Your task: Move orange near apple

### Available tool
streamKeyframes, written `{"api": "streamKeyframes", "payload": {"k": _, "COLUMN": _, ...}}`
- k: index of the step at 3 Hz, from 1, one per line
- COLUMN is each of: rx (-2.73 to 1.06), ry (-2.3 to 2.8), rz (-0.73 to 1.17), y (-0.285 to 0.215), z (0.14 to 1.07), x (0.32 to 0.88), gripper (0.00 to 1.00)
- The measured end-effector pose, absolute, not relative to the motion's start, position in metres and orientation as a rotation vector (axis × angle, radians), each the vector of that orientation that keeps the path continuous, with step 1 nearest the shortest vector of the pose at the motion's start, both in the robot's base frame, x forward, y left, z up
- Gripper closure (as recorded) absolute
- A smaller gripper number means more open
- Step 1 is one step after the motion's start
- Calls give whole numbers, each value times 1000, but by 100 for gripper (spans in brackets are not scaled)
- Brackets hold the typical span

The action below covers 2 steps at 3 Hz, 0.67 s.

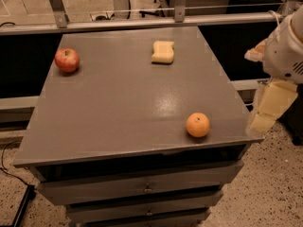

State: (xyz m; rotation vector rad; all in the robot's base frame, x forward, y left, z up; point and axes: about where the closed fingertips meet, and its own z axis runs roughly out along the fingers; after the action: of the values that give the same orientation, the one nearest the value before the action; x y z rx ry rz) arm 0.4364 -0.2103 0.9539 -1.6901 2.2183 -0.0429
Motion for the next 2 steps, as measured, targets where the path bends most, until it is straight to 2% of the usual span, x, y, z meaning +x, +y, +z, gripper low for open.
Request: {"api": "streamKeyframes", "payload": {"k": 2, "rx": -1650, "ry": 2178, "rz": 106, "y": -186, "z": 919, "x": 436, "gripper": 0}}
